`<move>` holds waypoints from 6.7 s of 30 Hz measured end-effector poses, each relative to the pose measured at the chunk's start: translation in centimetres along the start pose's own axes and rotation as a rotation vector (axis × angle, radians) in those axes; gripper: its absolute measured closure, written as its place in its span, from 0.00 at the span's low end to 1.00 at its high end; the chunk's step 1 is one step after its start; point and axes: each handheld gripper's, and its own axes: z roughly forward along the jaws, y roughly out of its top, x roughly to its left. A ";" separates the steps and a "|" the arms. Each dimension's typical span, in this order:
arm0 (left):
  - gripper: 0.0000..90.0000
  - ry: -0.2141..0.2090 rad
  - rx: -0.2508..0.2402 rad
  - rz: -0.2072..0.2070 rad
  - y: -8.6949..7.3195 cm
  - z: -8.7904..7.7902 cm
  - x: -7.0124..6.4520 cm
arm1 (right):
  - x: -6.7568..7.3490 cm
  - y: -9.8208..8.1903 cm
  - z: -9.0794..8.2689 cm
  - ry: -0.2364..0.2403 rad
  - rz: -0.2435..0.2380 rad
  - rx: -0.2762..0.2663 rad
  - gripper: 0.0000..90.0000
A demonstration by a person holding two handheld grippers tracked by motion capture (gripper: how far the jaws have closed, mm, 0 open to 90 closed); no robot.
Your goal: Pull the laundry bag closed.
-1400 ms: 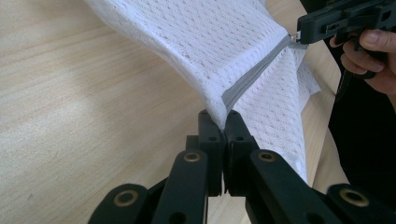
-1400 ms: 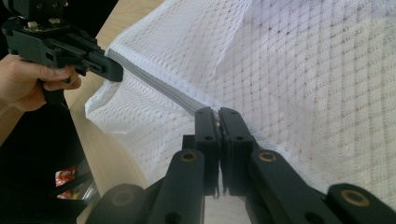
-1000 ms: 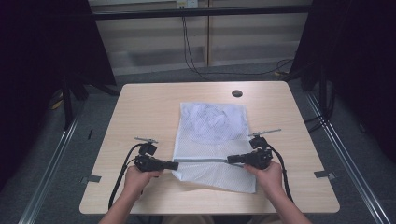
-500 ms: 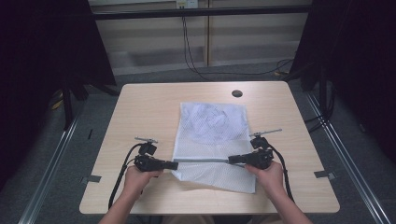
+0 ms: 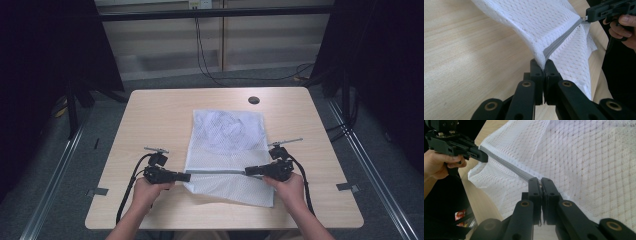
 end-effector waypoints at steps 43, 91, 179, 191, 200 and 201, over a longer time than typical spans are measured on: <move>0.98 0.005 -0.004 -0.017 0.0 -0.3 0.0 | -1.3 -0.2 -1.9 -0.010 0.027 -0.016 0.97; 0.98 0.002 -0.007 -0.021 0.1 -0.3 0.1 | -2.1 -0.6 -2.6 -0.021 0.042 -0.019 0.97; 0.98 0.011 -0.007 -0.016 0.0 -0.6 0.0 | -3.4 -1.7 -5.5 -0.087 0.050 -0.029 0.97; 0.98 -0.001 -0.019 -0.008 0.0 -0.5 -0.1 | -3.5 -1.7 -5.9 -0.092 0.049 -0.041 0.97; 0.96 -0.024 -0.007 0.023 0.0 -0.2 -0.3 | -3.2 -1.6 -5.9 -0.125 0.023 -0.033 0.96; 0.96 -0.024 -0.009 0.020 0.0 -0.1 -0.4 | -3.2 -1.6 -5.9 -0.132 0.022 -0.032 0.96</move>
